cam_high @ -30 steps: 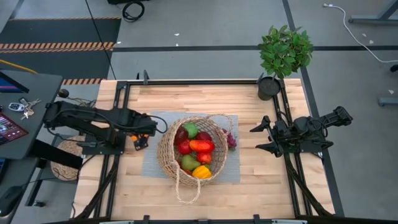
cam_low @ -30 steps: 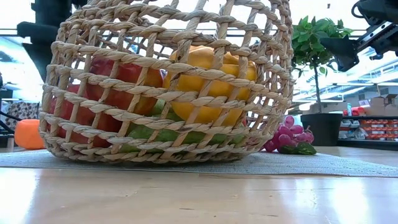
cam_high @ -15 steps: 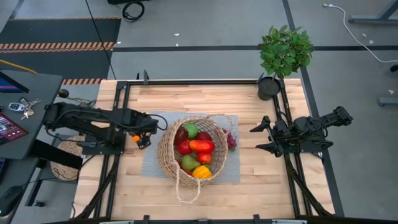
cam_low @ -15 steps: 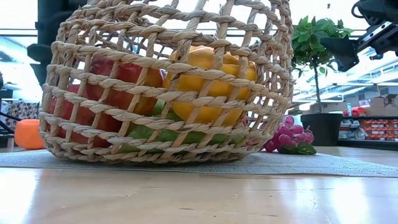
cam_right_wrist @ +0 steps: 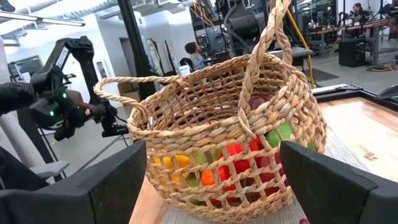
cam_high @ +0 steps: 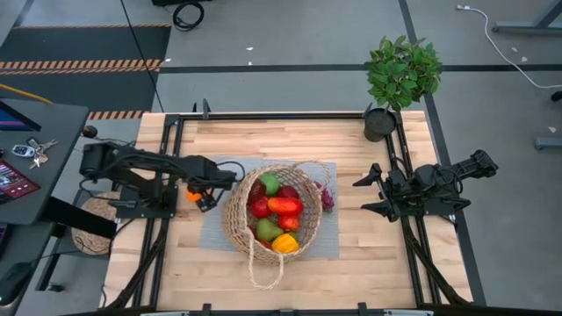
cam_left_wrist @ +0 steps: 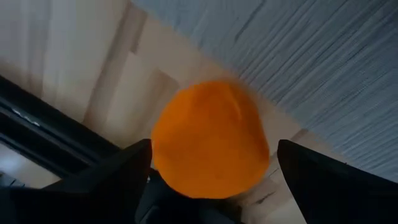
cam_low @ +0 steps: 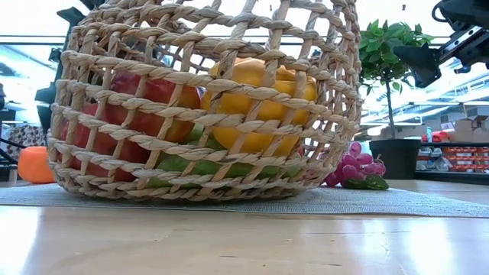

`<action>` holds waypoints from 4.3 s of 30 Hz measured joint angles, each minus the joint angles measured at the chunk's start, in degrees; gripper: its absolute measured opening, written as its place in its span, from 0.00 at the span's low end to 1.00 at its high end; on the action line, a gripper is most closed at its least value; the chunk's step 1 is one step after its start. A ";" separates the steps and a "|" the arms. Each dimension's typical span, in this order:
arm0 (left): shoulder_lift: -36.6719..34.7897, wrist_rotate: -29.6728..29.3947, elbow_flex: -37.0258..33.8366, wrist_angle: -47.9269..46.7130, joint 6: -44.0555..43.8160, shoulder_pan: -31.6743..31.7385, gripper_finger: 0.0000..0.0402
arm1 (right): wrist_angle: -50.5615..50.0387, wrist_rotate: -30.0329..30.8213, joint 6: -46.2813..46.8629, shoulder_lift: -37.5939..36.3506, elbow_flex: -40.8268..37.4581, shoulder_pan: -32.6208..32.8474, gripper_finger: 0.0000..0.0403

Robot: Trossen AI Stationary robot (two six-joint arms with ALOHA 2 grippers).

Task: Build produce basket
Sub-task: Put the orange into the basket

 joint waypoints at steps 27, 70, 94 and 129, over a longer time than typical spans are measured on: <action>9.53 3.12 0.29 -4.04 1.70 0.00 0.68 | 0.80 -0.03 0.00 0.00 0.02 0.00 0.92; -3.32 -11.29 45.13 -4.34 13.08 2.47 0.67 | 1.22 -0.04 0.00 0.00 -0.02 0.00 0.92; -0.31 -0.12 51.61 21.04 34.26 -6.34 0.67 | 1.22 -0.04 0.00 -0.02 -0.02 0.00 0.92; 25.03 -23.08 70.78 9.61 37.39 -21.21 0.67 | 2.50 -0.04 -0.01 -0.02 -0.02 0.00 0.92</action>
